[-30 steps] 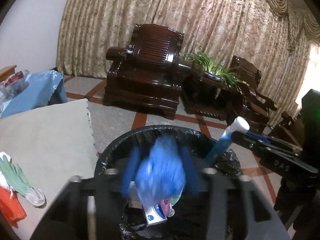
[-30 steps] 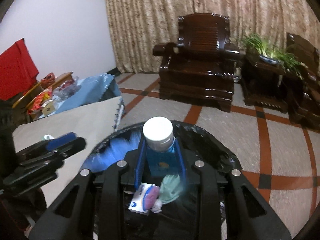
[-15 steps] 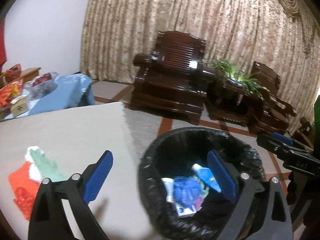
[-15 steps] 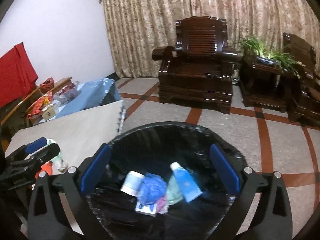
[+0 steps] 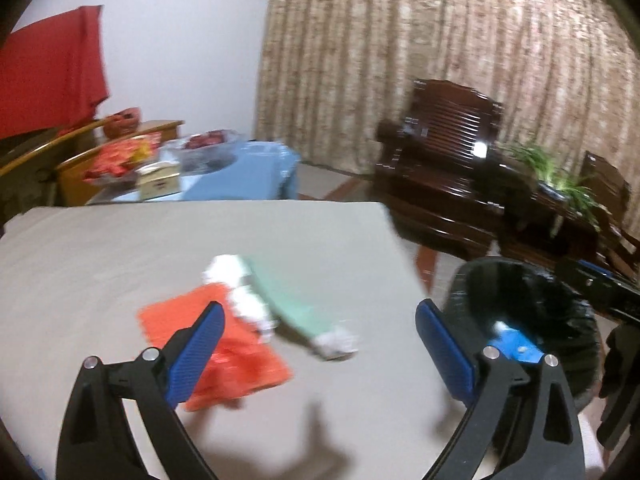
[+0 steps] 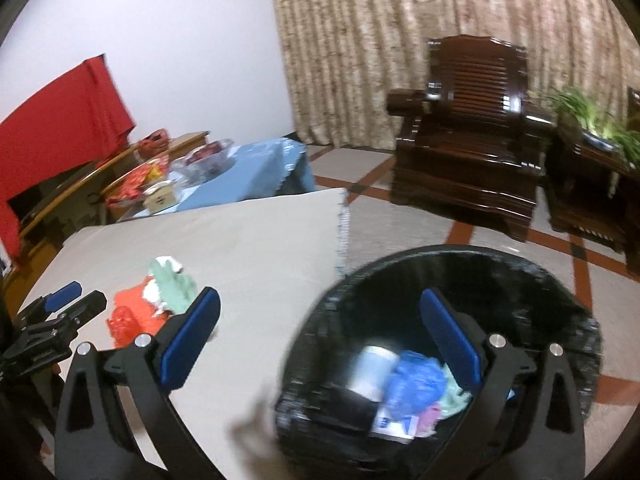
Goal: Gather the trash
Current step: 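Move both open tools back over the table to the remaining trash, then close the right tool on the mint-green glove's cuff and lift it, then grasp the red plastic bag with the left tool while the right tool holds the glove, then carry the red bag and glove over the bin and open both tools, then move both open tools back over the table to the orange foam nets, then close the right tool on the rolled orange foam net sleeve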
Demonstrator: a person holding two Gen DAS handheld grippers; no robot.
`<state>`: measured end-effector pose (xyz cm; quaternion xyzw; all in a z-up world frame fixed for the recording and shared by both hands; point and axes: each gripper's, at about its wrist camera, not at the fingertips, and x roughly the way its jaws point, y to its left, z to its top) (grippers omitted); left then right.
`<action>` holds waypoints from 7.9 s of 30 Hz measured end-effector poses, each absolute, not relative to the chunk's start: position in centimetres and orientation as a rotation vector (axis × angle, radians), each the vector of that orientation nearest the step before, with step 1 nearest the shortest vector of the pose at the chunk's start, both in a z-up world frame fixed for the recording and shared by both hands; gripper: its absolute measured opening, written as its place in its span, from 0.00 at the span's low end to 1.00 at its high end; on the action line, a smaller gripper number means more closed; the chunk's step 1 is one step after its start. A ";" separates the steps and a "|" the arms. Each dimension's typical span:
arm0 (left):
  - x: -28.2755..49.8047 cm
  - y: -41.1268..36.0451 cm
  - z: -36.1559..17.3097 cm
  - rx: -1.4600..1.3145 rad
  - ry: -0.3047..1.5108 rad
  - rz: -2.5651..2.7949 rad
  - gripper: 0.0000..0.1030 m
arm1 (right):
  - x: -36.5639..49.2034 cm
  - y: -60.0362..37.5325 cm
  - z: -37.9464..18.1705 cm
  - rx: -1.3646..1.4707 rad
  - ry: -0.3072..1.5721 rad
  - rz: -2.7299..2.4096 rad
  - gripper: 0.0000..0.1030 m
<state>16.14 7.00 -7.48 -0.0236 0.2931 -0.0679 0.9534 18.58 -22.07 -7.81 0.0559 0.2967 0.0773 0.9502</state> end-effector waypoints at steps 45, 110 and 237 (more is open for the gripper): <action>17.8 17.2 -14.7 -0.113 0.712 0.005 0.91 | 30.3 -3.0 -21.1 -0.114 0.911 0.426 0.74; 15.1 9.0 -9.2 -0.067 0.620 -0.167 0.42 | 20.0 -12.9 -10.5 0.091 0.718 0.392 0.31; 14.8 22.3 -14.2 -0.100 0.700 0.116 0.94 | 24.4 1.2 -17.7 -0.062 0.771 0.416 0.95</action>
